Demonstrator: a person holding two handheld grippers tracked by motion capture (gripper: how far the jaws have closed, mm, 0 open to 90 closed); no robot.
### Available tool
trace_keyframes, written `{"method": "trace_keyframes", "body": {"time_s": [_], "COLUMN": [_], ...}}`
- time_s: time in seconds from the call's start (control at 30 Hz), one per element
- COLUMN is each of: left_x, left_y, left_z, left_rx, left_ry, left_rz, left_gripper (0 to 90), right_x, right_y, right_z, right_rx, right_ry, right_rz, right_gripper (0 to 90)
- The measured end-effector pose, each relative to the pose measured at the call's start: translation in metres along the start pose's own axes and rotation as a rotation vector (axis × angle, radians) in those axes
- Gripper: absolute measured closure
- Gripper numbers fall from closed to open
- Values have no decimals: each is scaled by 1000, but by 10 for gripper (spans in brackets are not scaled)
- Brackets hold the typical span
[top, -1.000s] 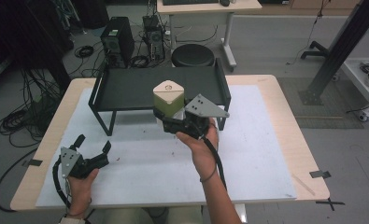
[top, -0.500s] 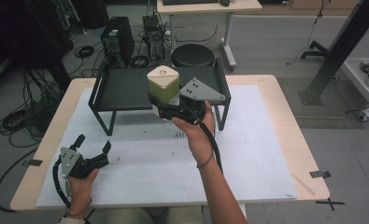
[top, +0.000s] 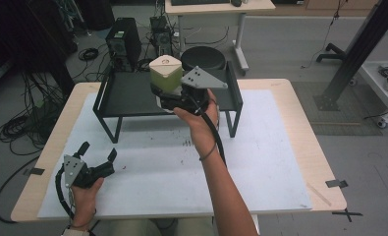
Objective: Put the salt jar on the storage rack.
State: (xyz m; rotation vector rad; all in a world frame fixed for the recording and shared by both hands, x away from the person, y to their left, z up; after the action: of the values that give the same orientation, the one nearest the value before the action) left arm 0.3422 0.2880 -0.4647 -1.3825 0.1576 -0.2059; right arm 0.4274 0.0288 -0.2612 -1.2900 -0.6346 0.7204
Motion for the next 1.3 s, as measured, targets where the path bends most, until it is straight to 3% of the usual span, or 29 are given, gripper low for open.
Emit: {"method": "trace_keyframes", "body": {"time_s": [0.67, 1.0, 1.3], "left_x": [0, 0, 0], "left_y": [0, 0, 0], "left_z": [0, 0, 0], "left_rx": [-2, 0, -1], "left_ry": [0, 1, 1], "left_rz": [-1, -1, -2], "left_gripper": [19, 19, 19], "right_x": [45, 73, 90], "right_y": [-1, 10, 31], "right_z": [-30, -44, -58], "right_rx": [20, 36, 40], "right_ry": [60, 98, 145], "right_rz": [-8, -4, 39], "right_gripper": [299, 299, 299]}}
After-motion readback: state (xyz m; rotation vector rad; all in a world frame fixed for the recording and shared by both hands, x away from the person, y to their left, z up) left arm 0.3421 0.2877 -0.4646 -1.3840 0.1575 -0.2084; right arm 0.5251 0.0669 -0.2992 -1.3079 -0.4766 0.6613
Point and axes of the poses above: each handheld gripper's, and its own axes: x roughly forward along the jaws, y roughly out of its underside, z roughly to its left, the point moved 7 cm from there along x, roughly forward along the jaws, and after that the axes turned 11 degrees about x, right-handed, at the moved point
